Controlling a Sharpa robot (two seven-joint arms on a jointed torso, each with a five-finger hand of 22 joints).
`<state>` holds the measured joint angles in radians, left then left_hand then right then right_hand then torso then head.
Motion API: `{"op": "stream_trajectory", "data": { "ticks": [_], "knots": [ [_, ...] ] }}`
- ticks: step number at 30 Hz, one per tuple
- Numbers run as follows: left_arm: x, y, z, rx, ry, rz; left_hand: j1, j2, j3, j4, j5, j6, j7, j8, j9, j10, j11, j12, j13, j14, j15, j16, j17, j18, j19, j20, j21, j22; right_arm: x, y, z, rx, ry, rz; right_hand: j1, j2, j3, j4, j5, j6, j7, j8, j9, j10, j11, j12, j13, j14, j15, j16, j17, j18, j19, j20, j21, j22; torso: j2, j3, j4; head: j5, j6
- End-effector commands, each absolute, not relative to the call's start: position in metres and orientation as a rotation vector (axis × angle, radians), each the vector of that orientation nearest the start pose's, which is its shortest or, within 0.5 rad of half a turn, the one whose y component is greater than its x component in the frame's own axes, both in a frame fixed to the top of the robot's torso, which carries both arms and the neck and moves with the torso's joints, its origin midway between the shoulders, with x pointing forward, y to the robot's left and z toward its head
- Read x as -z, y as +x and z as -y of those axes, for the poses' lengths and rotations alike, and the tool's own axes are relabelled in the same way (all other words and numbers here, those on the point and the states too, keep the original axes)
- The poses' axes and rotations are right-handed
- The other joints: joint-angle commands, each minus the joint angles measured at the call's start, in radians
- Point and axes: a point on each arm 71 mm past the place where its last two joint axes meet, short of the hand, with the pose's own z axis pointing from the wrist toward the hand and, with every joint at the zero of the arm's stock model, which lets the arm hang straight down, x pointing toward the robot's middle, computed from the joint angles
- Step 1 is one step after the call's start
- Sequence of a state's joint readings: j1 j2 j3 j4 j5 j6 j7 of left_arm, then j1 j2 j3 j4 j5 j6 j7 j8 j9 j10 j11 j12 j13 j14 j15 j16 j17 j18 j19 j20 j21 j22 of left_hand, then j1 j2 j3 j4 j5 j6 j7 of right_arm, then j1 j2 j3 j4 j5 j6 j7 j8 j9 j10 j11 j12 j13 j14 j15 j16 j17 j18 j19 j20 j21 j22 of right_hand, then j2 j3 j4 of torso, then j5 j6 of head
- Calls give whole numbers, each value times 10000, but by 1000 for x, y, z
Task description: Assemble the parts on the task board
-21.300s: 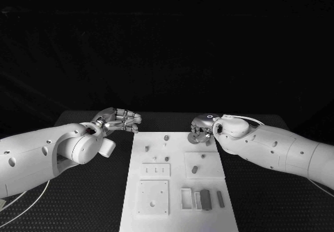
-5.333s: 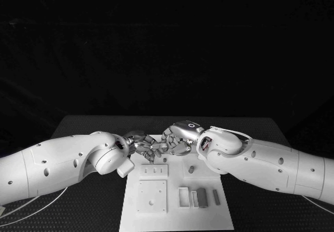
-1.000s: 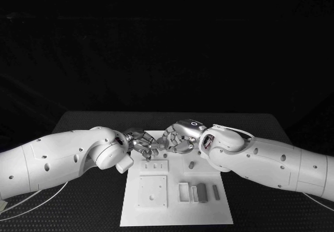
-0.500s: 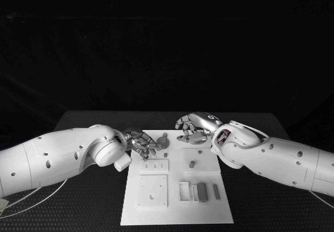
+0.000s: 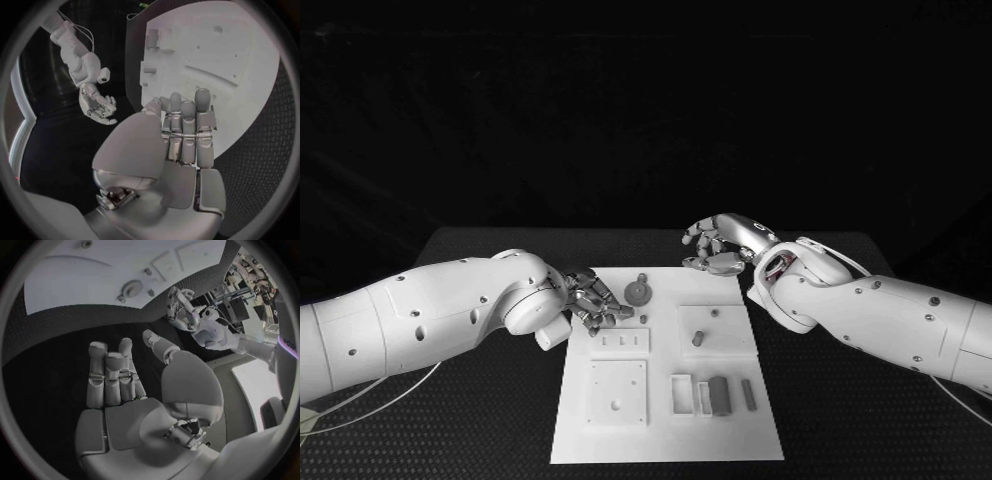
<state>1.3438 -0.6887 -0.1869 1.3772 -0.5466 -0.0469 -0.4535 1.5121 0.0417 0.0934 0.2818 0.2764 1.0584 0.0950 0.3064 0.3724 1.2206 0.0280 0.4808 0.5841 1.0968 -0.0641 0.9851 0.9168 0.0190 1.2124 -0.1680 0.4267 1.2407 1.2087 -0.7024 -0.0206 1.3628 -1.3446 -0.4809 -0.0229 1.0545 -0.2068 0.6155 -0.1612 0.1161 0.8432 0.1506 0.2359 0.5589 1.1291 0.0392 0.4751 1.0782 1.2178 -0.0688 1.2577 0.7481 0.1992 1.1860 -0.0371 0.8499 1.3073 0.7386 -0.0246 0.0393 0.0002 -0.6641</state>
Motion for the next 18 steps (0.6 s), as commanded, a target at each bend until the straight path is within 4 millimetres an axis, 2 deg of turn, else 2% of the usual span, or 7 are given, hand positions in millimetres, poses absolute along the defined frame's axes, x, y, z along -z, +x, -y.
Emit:
{"op": "stream_trajectory", "data": {
  "ticks": [1, 3, 5, 9, 11, 18],
  "knots": [
    [215, 508, -182, 5498, -5534, -23546, -145, -40, 6, -47, 148, 666, -563, 1062, 3414, 616, -566, 134, 92, 506, -562, 152, 13, 367, 434, -427, 81, 143, 169, 521, 180, -7618, 232, -14868, 146, 15, -2, 46, -17, -3, 48, -27, -15, 7, 26, -43, -15, -38, -5, -24, 15, 626, 7, 2, -34, 150, 2, 18, 17, 1, -48],
    [214, 511, -180, 5188, -5222, -23641, -205, -55, 17, -71, 309, 742, -627, 1178, 3594, 682, -634, 302, 203, 584, -639, 332, 25, 374, 524, -492, 206, 319, 170, 523, 182, -7569, 335, -14883, 155, 22, -5, 40, -17, -2, 48, -27, -15, 6, 26, -42, -21, -39, -5, -25, 15, 626, 6, 3, -36, 151, 8, 3, 14, 8, -81],
    [214, 513, -178, 4946, -4882, -23761, -263, -77, 48, -90, 482, 771, -669, 1265, 3759, 705, -681, 442, 296, 627, -697, 477, 14, 374, 572, -544, 298, 472, 170, 524, 184, -7524, 413, -14891, 162, 28, -9, 35, -18, -2, 48, -28, -15, 5, 27, -41, -26, -41, -4, -25, 16, 626, 4, 4, -37, 152, 1, 5, 15, 21, -103],
    [215, 516, -172, 4173, -3577, -24376, -386, -174, 191, -194, 1019, 789, -733, 1409, 4095, 705, -755, 705, 459, 673, -790, 745, -77, 360, 629, -637, 433, 764, 171, 528, 189, -7370, 508, -14963, 175, 41, -20, 25, -19, -5, 50, -30, -17, 0, 28, -40, -39, -47, -3, -27, 16, 626, 1, 6, -41, 154, -5, 1, 5, 31, -171],
    [214, 516, -168, 4062, -3270, -24550, -421, -196, 239, -226, 1087, 788, -741, 1427, 4156, 702, -766, 748, 483, 679, -804, 792, -107, 357, 642, -654, 450, 808, 171, 529, 191, -7323, 521, -14991, 176, 44, -24, 23, -20, -6, 51, -32, -18, -2, 29, -40, -43, -48, -2, -28, 16, 626, -1, 7, -43, 155, -1, -13, 1, 28, -197],
    [214, 518, -158, 3940, -2766, -24870, -712, -211, 412, -364, 1074, 913, -846, 1617, 4468, 802, -874, 1035, 625, 802, -923, 1118, -198, 348, 818, -754, 660, 909, 172, 531, 191, -7277, 531, -15061, 175, 59, -42, 22, -21, -15, 55, -38, -21, -8, 33, -38, -59, -56, 2, -32, 16, 626, -8, 14, -49, 157, 1, -9, 6, 27, -277]
  ]
}}
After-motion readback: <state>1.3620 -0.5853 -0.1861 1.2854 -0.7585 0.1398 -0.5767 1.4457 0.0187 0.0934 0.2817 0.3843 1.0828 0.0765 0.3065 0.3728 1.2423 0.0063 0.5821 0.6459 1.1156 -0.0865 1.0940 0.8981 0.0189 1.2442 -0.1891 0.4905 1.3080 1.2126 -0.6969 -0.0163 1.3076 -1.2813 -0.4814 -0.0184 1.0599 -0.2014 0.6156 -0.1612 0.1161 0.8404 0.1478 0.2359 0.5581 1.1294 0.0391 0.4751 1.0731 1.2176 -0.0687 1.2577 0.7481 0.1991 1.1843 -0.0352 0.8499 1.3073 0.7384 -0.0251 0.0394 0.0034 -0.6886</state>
